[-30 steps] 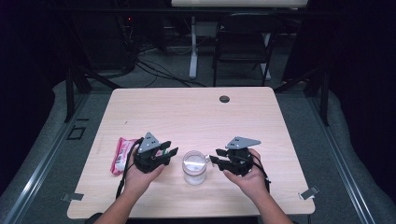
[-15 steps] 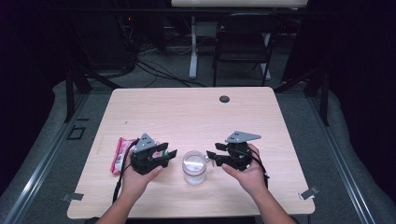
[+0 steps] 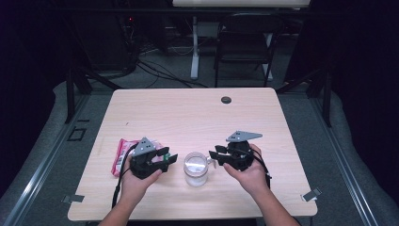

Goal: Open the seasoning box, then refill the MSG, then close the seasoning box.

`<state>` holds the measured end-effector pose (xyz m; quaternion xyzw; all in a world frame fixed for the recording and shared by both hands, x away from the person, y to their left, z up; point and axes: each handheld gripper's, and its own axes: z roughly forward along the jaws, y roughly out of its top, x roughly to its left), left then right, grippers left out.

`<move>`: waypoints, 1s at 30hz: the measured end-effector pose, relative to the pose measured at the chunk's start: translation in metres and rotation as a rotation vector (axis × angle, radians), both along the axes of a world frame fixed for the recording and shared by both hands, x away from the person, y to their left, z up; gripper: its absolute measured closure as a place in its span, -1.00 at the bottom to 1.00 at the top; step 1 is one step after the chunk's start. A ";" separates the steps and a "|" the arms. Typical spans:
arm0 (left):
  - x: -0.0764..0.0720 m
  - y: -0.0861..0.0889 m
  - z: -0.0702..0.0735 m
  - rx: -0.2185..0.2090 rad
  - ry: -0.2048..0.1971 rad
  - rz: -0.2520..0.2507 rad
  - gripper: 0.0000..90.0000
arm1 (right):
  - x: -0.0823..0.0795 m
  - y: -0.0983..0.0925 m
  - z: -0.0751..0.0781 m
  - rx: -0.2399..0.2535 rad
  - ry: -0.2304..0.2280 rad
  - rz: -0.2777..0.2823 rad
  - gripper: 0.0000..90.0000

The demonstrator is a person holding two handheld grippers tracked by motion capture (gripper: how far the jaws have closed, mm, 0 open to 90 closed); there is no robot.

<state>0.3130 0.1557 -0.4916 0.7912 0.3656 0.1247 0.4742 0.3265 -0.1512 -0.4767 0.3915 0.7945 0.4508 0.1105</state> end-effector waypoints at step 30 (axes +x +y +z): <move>-0.004 -0.013 -0.010 0.069 0.078 -0.084 0.88 | 0.003 0.005 -0.003 -0.013 0.030 0.012 0.78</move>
